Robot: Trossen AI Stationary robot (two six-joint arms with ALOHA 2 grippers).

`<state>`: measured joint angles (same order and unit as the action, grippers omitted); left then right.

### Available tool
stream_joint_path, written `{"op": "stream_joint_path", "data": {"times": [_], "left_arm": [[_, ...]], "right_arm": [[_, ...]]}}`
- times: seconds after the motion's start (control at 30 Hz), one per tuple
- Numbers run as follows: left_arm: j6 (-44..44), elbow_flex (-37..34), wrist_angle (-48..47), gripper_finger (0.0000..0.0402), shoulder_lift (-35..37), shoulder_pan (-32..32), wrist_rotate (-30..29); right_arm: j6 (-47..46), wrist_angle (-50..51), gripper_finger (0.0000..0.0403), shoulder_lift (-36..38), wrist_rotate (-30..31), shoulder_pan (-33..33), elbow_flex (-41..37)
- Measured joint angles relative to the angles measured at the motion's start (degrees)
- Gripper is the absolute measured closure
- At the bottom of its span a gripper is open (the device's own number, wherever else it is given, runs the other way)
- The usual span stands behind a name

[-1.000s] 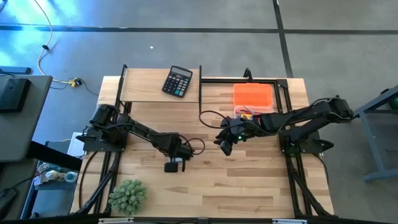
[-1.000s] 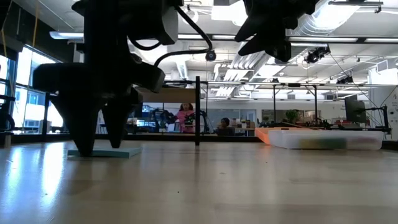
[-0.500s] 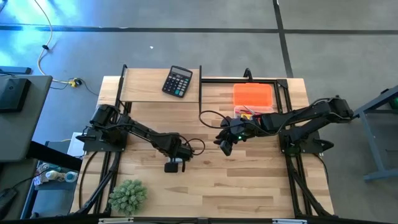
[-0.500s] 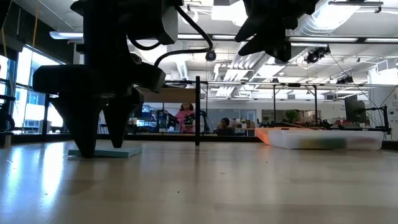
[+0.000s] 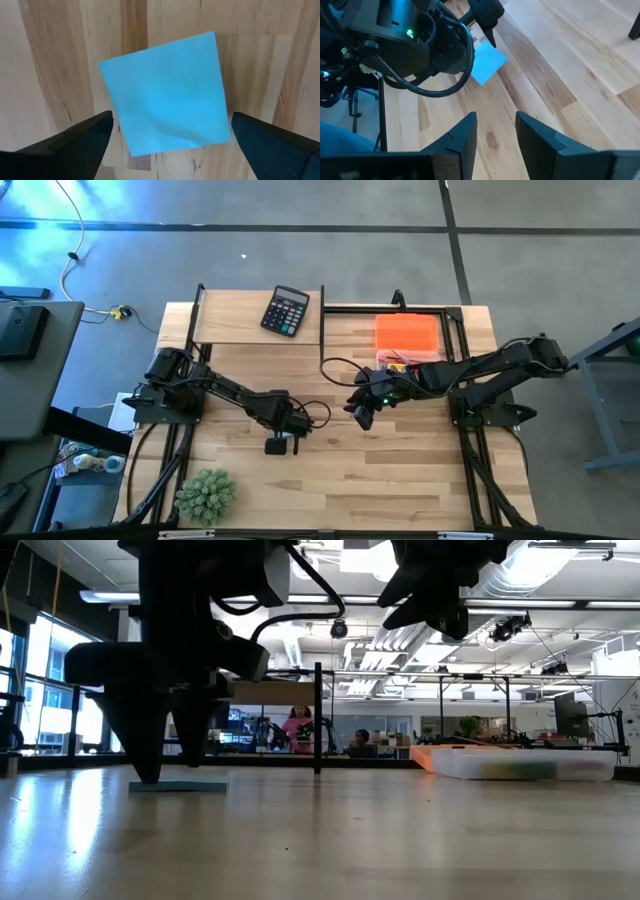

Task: Pack school essentials
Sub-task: Put the blue sticky notes into the orange supply box

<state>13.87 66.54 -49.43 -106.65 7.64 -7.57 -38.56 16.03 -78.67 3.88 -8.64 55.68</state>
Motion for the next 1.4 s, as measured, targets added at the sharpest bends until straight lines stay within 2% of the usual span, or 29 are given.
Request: {"op": "stream_joint_path", "data": {"times": [0.23, 0.5, 0.7, 1.1, 1.4], "left_arm": [[-1.5, -1.2, 1.8, 0.0004, 0.0, -2.0, 0.5], [-3.6, -4.6, 6.1, 0.0004, 0.5, -6.0, 7.5], [-4.2, -5.2, 6.9, 0.0007, 0.4, -6.5, 8.5], [-6.6, -5.3, 7.5, 0.0087, 0.3, -6.5, 6.8], [-7.6, -5.3, 7.5, 0.0122, 0.2, -6.5, 6.7]], "right_arm": [[0.0, 0.0, 0.0277, 0.0, 0.0, 0.0, 0.0], [0.0, 0.0, 0.0277, 0.0, 0.0, 0.0, 0.0], [0.0, 0.0, 0.0277, 0.0, 0.0, 0.0, 0.0], [0.0, 0.0, 0.0277, 0.0, 0.0, 0.0, 0.0], [0.0, 0.0, 0.0277, 0.0, 0.0, 0.0, 0.0]]}}
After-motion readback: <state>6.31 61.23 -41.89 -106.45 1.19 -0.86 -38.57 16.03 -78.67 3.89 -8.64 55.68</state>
